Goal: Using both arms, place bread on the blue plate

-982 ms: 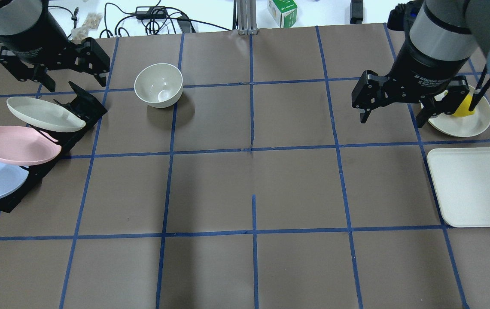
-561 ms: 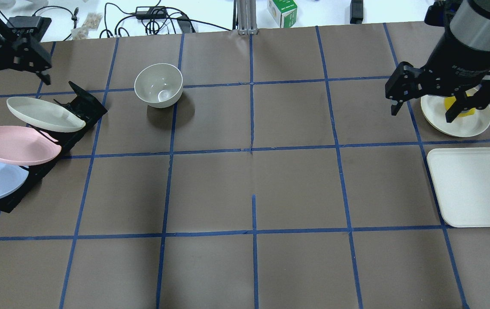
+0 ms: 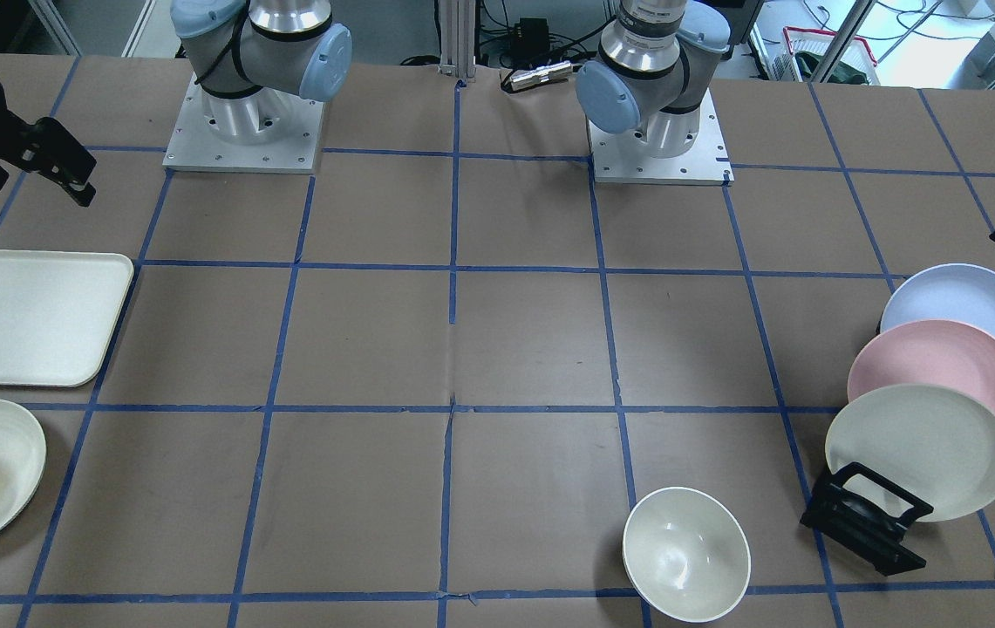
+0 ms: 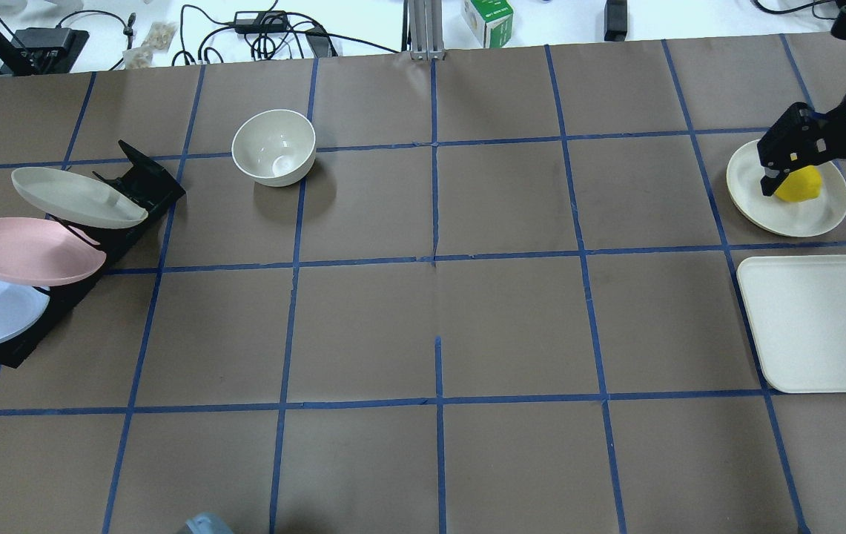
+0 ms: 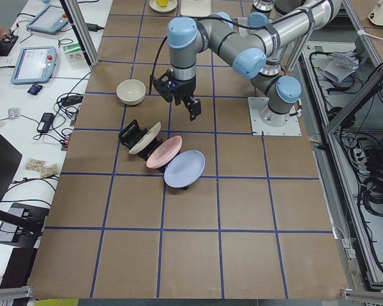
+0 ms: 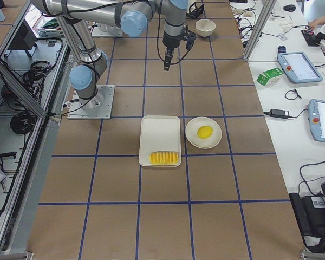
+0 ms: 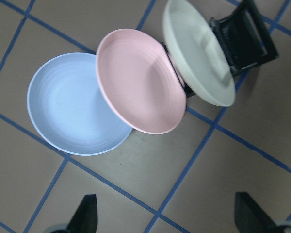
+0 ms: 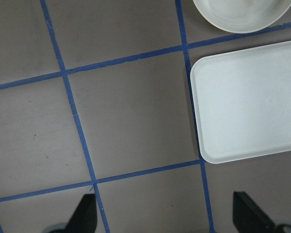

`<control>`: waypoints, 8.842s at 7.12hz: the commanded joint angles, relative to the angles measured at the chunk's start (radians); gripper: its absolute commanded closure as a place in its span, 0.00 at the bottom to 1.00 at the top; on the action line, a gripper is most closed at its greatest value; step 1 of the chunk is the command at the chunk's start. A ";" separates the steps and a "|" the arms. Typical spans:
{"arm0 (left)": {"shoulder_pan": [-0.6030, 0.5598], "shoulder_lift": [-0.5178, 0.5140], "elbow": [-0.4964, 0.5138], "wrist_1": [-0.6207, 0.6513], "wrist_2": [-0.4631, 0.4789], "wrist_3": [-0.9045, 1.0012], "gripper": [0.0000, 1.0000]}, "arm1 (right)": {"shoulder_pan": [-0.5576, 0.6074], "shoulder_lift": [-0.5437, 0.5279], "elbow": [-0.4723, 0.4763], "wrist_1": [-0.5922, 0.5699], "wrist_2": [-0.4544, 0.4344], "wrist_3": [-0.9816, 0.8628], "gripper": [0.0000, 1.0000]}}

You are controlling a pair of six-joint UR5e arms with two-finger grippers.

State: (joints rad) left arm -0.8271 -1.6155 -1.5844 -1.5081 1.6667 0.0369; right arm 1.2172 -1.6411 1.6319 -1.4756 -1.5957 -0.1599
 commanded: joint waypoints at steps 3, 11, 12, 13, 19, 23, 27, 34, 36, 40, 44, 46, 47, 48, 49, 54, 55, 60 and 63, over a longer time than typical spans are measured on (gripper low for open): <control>0.124 -0.173 -0.083 0.208 0.181 0.086 0.00 | -0.230 0.114 0.000 -0.083 -0.029 -0.278 0.00; 0.178 -0.290 -0.100 0.324 0.165 0.058 0.62 | -0.479 0.486 0.000 -0.442 -0.076 -0.553 0.00; 0.178 -0.293 -0.100 0.324 0.148 0.058 0.82 | -0.495 0.521 0.000 -0.453 -0.075 -0.558 0.00; 0.178 -0.291 -0.100 0.331 0.087 0.067 1.00 | -0.496 0.547 0.000 -0.466 -0.075 -0.579 0.00; 0.178 -0.229 -0.060 0.258 0.155 0.090 1.00 | -0.496 0.604 0.000 -0.485 -0.124 -0.553 0.80; 0.214 -0.060 0.139 -0.074 0.214 0.113 1.00 | -0.486 0.560 -0.023 -0.402 -0.151 -0.503 1.00; 0.027 0.064 0.105 -0.333 -0.242 0.045 1.00 | -0.287 0.318 -0.027 -0.160 -0.136 -0.327 1.00; -0.677 -0.084 -0.439 0.651 -0.415 -0.716 1.00 | -0.015 0.181 -0.023 0.008 -0.033 -0.081 1.00; -0.818 -0.177 -0.450 0.811 -0.401 -0.761 1.00 | 0.001 0.161 -0.024 0.008 0.057 -0.054 1.00; -0.889 -0.282 -0.450 0.856 -0.367 -0.784 1.00 | 0.279 0.234 -0.026 -0.153 0.060 0.221 1.00; -0.873 -0.239 -0.402 0.853 -0.360 -0.772 0.00 | 0.502 0.378 -0.032 -0.377 0.077 0.386 1.00; -0.808 -0.177 -0.277 0.638 -0.341 -0.744 0.00 | 0.568 0.470 -0.101 -0.411 0.140 0.460 1.00; -0.794 -0.146 -0.147 0.388 -0.258 -0.638 0.00 | 0.611 0.512 -0.130 -0.414 0.140 0.477 1.00; -0.790 -0.121 -0.011 0.160 -0.190 -0.520 0.00 | 0.640 0.545 -0.133 -0.417 0.143 0.521 1.00; -0.790 -0.095 0.065 -0.004 -0.152 -0.440 0.00 | 0.659 0.588 -0.132 -0.460 0.143 0.526 1.00; -0.814 0.023 0.043 -0.027 -0.062 -0.137 0.00 | 0.690 0.667 -0.132 -0.604 0.154 0.550 0.32; -0.814 0.028 0.043 -0.026 -0.070 -0.134 0.00 | 0.688 0.662 -0.132 -0.603 0.148 0.551 0.00; -0.814 0.028 0.038 -0.024 -0.070 -0.109 0.00 | 0.674 0.598 -0.138 -0.586 0.135 0.531 0.00; -0.814 0.026 0.038 -0.029 -0.070 -0.109 0.00 | 0.459 0.370 -0.129 -0.354 0.097 0.300 0.00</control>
State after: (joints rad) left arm -1.6411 -1.5864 -1.5462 -1.5363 1.5980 -0.0721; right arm 1.7745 -1.1811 1.5046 -1.9305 -1.4919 0.2441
